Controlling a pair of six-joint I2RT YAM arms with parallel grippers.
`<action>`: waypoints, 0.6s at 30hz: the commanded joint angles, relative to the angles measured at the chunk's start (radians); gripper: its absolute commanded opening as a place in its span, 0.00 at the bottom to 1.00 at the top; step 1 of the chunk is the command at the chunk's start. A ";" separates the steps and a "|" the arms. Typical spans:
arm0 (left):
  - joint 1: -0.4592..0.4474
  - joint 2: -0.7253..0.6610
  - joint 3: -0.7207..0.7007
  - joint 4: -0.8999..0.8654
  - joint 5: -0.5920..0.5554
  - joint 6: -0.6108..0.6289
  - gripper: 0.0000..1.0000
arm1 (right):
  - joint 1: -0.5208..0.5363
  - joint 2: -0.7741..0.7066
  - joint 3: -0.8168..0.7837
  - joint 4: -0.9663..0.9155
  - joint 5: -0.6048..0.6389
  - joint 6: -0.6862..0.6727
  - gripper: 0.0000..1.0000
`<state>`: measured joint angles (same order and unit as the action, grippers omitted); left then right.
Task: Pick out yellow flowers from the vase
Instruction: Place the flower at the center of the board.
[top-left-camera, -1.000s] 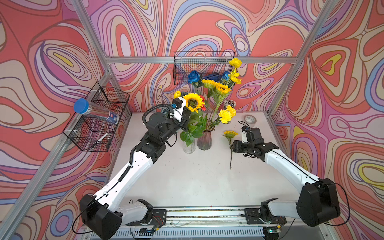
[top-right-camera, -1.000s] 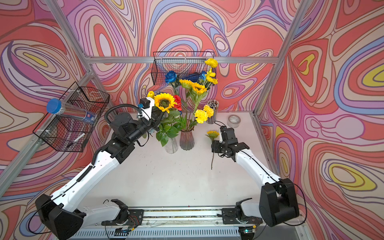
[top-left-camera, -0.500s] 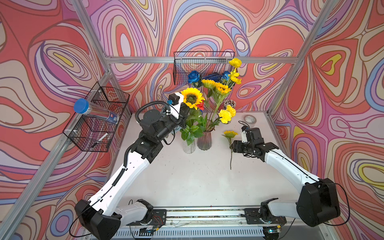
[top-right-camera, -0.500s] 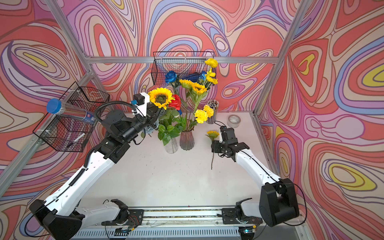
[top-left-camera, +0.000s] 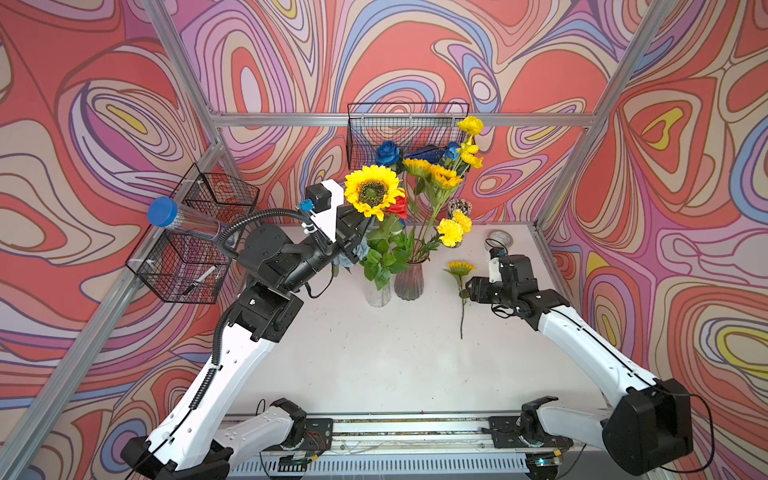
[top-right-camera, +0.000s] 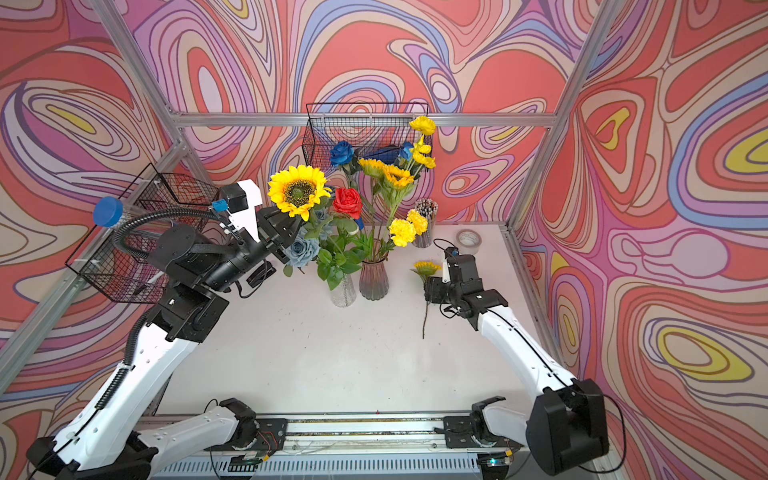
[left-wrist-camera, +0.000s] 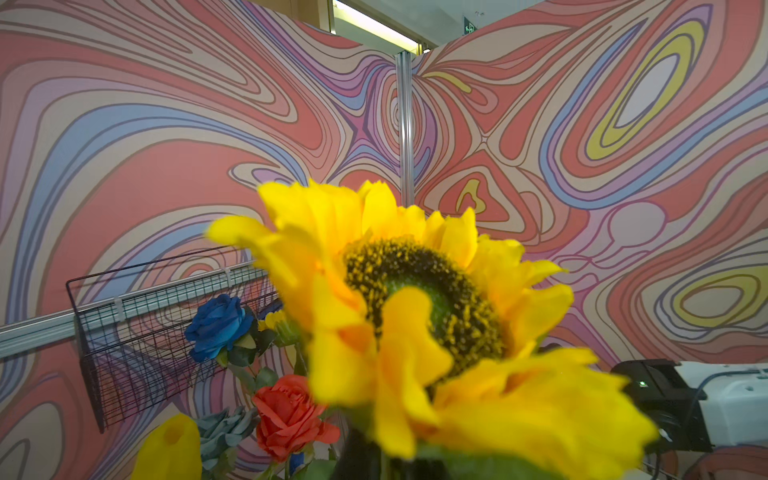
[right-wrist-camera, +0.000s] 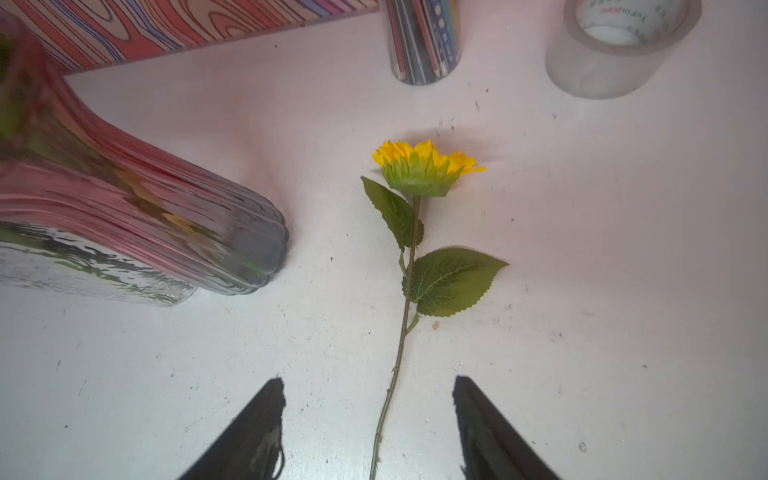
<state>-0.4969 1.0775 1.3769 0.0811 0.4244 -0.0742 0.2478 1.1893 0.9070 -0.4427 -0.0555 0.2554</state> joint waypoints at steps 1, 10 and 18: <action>-0.003 -0.007 0.029 -0.048 0.133 -0.090 0.01 | -0.003 -0.083 -0.039 0.068 -0.001 -0.023 0.68; -0.003 0.028 -0.119 0.152 0.324 -0.366 0.00 | -0.004 -0.307 -0.134 0.221 -0.302 -0.091 0.68; -0.055 0.090 -0.221 0.272 0.366 -0.471 0.00 | -0.004 -0.388 -0.200 0.380 -0.660 -0.054 0.67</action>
<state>-0.5262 1.1641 1.1618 0.2642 0.7456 -0.4911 0.2481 0.8207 0.7231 -0.1574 -0.5266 0.1905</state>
